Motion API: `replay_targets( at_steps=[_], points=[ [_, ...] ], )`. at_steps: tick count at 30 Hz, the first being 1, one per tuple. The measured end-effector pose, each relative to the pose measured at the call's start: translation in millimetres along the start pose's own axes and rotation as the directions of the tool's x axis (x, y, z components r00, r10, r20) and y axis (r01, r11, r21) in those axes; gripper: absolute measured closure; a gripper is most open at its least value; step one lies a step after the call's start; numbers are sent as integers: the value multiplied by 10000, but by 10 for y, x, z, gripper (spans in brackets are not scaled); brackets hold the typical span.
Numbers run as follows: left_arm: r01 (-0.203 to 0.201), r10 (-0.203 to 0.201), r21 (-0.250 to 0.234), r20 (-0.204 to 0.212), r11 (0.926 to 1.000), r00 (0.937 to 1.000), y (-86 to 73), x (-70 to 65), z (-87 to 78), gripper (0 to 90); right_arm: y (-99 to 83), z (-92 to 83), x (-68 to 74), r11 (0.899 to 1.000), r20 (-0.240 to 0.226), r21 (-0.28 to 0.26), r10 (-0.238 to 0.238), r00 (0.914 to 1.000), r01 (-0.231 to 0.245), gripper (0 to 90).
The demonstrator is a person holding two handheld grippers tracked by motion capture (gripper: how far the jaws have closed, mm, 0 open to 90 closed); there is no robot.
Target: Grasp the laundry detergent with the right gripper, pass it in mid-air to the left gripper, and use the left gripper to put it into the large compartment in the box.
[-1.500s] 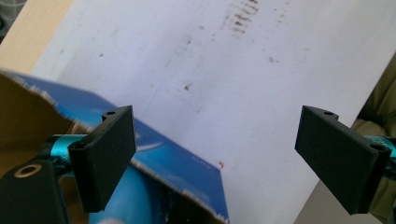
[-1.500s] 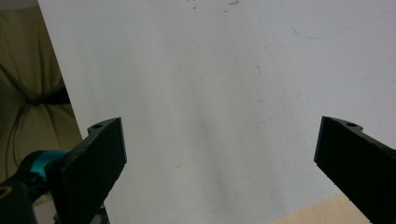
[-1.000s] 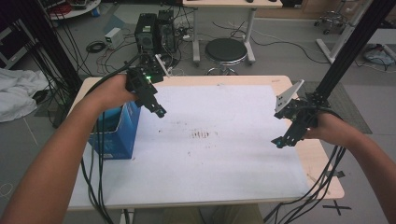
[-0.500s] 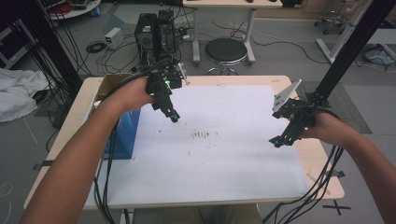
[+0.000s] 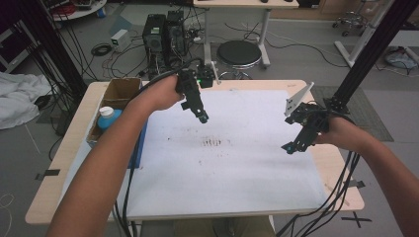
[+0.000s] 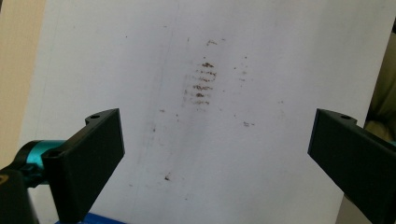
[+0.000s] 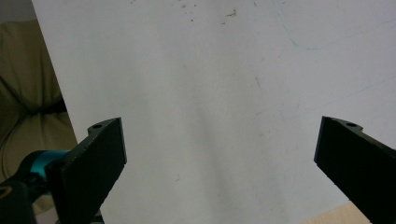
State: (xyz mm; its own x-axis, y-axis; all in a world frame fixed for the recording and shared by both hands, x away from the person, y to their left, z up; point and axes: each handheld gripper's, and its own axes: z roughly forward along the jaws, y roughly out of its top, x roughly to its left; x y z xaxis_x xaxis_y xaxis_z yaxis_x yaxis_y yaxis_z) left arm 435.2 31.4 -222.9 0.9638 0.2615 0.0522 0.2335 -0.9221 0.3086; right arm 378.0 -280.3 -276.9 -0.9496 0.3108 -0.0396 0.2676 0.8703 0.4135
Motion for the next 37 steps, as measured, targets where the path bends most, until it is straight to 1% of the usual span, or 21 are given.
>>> replay_targets(
  at_steps=[3, 5, 9, 12, 14, 23, 37],
  points=[
    [-123, 124, -40, 71, 9999, 9999, 40, -7, 39, 37, 10, 15, -10, 10000, -27, 67, 7, 10000, -7, 13],
    [-425, 426, 64, -48, 9991, 9991, 61, -16, 54, 37, 18, 19, -8, 10000, -22, 91, 7, 10000, -7, 13],
    [-509, 508, 38, 112, 9987, 9986, 93, -16, 76, 37, 23, 19, -21, 10000, -48, 59, 25, 10000, -24, 13],
    [-477, 474, 129, 223, 9988, 9986, 103, -23, 108, 37, 22, 21, -23, 9999, -54, 105, 60, 10000, -59, 13],
    [-557, 549, 264, 310, 9981, 9980, 109, -24, 121, 36, 21, 24, -30, 10000, -45, 96, 20, 10000, -20, 13],
    [-520, 512, 270, 283, 9983, 9983, 119, -23, 139, 37, 31, 37, -38, 9999, -83, 121, 37, 10000, -36, 12],
    [-618, 610, 269, 296, 9977, 9977, 107, -17, 129, 36, 46, 49, -30, 9998, -90, 192, 32, 10000, -30, 13]
  ],
)
